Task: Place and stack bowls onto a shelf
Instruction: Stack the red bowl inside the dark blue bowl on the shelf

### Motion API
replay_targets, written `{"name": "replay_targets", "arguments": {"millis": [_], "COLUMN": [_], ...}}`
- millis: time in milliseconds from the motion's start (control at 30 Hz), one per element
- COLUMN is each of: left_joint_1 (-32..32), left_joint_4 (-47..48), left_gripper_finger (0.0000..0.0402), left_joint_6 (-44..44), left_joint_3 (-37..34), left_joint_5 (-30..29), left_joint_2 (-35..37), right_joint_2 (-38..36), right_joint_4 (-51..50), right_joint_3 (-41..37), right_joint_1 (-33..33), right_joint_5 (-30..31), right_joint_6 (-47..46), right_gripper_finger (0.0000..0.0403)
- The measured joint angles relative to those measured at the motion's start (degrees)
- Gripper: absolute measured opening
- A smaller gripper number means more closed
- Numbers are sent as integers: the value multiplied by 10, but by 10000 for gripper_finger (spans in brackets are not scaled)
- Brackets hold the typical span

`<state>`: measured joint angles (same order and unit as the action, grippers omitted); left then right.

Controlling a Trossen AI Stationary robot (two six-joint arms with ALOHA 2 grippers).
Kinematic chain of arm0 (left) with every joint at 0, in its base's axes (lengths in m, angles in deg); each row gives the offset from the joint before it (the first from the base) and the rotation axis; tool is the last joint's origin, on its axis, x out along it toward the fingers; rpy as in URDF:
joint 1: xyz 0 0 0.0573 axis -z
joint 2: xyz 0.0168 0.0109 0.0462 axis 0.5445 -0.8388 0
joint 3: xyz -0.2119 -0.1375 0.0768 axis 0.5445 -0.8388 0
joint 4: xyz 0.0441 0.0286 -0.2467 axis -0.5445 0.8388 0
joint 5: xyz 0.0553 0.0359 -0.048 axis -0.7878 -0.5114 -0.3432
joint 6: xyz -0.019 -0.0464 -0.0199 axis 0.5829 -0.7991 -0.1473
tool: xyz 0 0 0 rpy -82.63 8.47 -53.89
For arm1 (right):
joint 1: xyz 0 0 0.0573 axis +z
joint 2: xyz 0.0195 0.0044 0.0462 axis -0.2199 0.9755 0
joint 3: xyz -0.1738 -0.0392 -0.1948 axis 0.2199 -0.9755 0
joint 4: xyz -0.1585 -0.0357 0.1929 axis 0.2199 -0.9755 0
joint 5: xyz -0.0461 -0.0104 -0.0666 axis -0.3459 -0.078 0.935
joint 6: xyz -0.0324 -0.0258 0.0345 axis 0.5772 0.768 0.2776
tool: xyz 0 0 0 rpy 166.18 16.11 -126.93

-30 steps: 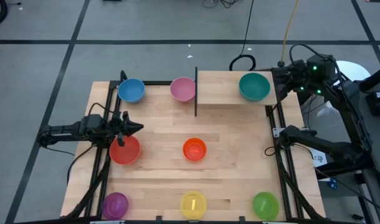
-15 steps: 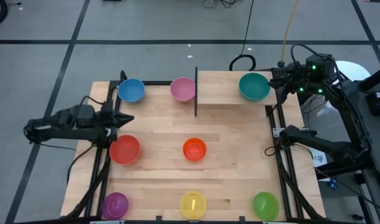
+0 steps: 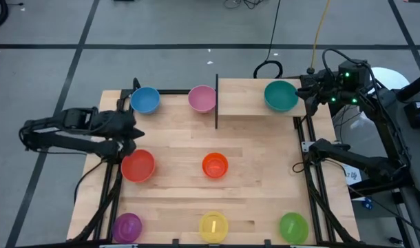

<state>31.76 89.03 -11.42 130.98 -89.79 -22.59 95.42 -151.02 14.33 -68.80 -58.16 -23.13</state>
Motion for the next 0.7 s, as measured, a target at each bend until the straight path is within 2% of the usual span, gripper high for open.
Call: {"name": "replay_targets", "arguments": {"millis": [200,367,533,700], "left_joint_1": [0,0,0,0], "left_joint_4": [41,81,104,105], "left_gripper_finger": [49,97,129,138], "left_joint_6": [-72,-91,-5,77], "left_joint_3": [-4,-4,-4,-4], "left_joint_5": [42,40,24,26], "left_joint_2": [-42,-84,-124,-152], "right_joint_2": [0,0,0,0], "right_joint_4": [0,0,0,0], "right_joint_3": [0,0,0,0], "right_joint_1": [0,0,0,0], "right_joint_5": [0,0,0,0], "right_joint_6": [33,42,42,42], "right_gripper_finger": [80,80,80,80]}}
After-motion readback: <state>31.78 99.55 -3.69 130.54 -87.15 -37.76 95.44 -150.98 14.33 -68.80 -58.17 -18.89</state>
